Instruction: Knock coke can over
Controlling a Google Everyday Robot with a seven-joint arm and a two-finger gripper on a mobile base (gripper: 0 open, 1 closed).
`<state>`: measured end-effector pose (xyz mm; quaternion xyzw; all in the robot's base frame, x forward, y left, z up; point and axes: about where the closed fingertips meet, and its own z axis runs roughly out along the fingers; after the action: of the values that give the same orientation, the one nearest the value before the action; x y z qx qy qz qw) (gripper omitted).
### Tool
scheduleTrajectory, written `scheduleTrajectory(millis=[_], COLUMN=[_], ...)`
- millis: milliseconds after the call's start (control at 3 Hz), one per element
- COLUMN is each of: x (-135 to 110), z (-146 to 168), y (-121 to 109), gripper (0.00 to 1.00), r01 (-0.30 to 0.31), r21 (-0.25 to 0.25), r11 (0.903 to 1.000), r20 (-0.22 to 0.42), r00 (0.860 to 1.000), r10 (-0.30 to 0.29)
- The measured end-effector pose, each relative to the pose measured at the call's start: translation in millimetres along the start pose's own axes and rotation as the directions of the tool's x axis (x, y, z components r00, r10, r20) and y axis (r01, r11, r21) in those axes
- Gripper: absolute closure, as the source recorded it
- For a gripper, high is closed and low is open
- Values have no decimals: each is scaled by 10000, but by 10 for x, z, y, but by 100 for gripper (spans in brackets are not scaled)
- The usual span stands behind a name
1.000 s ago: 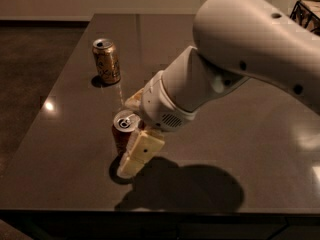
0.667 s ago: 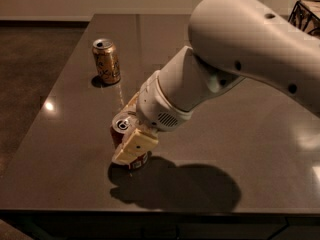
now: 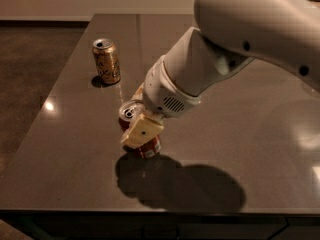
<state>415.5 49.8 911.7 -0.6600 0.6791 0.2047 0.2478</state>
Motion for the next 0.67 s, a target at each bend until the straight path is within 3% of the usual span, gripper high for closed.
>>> scheduleTrajectory(millis=[333,667], x=[129,500], z=[-283,-522], y=[-188,-440], gripper=[100,100], r01=[-177,-89], r21=[492,984], r11=[9986,9951], r20=[-1250,-3369], r00=[9919,9406], r10=[237,418])
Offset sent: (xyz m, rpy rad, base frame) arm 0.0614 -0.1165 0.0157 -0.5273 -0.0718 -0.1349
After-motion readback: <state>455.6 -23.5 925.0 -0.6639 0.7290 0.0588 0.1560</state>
